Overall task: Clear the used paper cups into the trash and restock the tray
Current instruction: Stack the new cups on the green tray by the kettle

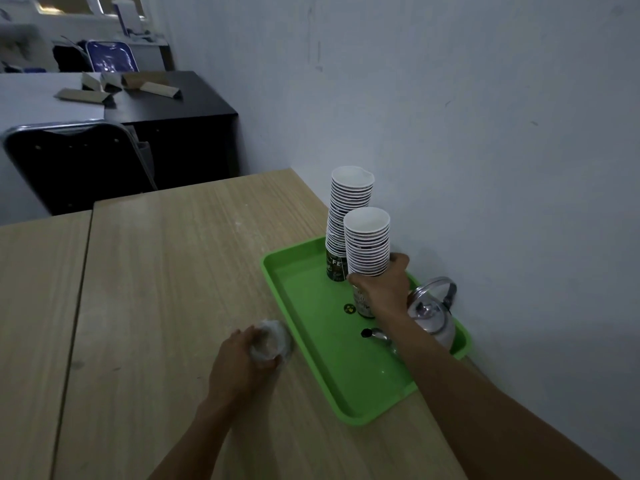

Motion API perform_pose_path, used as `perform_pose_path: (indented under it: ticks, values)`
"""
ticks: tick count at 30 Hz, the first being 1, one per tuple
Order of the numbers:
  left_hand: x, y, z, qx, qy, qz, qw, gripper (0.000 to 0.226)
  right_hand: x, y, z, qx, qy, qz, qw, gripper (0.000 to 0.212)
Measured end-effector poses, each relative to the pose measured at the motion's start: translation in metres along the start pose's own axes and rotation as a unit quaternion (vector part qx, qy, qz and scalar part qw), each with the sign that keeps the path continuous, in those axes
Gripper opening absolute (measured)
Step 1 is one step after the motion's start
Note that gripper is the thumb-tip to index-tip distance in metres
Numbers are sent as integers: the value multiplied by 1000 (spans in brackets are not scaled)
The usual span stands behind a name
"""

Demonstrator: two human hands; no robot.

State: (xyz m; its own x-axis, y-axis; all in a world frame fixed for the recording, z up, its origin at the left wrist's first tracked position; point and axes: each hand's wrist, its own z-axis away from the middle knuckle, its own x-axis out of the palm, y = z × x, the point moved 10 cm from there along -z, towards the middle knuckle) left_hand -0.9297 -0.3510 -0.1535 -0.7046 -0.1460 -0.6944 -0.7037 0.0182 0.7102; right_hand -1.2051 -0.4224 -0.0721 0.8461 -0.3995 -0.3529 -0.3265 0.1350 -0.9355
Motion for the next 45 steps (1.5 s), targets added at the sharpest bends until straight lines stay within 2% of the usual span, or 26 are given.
perform_pose_path:
  ticks: [4,9,12,19,27,36,40,45]
  values:
    - [-1,2,0,4,4,2,1000,71,-4,-4,-1,1,15,-2,1000,69]
    - [-3,3,2,10,11,6,1000,75,-10,-15,-3,28,25,18,999,89]
    - [-4,3,2,8,17,7,1000,75,-16,-28,-7,16,39,50,998,97]
    - [-5,4,4,7,21,10,1000,73,-23,-44,-15,-4,38,67,997,85]
    - [-3,2,5,2,19,19,1000,56,-30,-44,-19,-15,45,48,998,80]
    - [1,-4,5,-16,2,14,1000,58,-30,-48,-14,-27,29,45,998,91]
    - [4,-6,5,-24,-4,11,1000,51,-35,-53,-9,-42,31,26,998,98]
    - [7,-10,9,-39,-23,4,999,59,-43,-61,0,-69,28,11,997,105]
